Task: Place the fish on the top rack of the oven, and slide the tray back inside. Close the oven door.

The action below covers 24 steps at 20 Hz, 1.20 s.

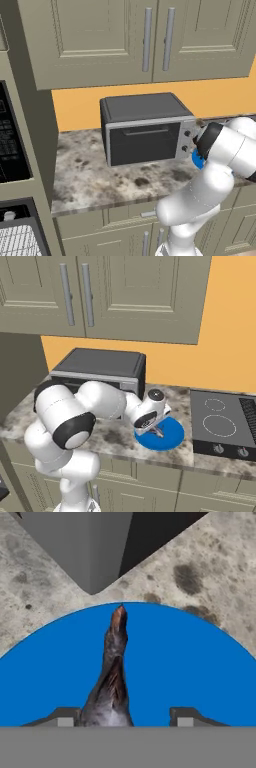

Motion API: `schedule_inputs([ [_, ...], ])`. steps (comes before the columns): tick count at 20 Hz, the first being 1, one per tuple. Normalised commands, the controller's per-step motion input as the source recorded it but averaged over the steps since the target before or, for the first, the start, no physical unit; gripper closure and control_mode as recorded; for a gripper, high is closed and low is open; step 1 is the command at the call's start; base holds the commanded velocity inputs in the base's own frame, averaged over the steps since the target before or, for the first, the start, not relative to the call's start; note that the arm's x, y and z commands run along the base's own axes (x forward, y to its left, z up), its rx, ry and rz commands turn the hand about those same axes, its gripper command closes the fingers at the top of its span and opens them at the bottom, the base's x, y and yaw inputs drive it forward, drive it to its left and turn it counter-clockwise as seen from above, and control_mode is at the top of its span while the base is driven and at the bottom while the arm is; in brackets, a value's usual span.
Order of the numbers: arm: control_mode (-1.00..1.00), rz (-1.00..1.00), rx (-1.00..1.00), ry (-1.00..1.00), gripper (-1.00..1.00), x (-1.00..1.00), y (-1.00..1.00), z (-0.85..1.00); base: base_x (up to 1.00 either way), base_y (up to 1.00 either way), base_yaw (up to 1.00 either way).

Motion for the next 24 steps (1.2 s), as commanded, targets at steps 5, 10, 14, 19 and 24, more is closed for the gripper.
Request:
schedule_inputs([
  [5,-1.00,0.00,0.00,0.03,1.00,-0.18,-0.12,0.36,0.00,0.00,0.00],
  [10,-1.00,0.04,-0.01,0.00,1.00,-0.65,0.01,0.58,0.00,0.00,0.00],
  [14,-1.00,0.15,-0.09,0.00,1.00,-0.64,0.36,0.69,0.00,0.00,0.00],
  [19,-1.00,0.35,-0.08,-0.11,1.00,-0.09,0.96,0.33,0.00,0.00,0.00],
  [24,-1.00,0.40,-0.03,-0.25,1.00,-0.10,0.84,0.13,0.00,0.00,0.00],
])
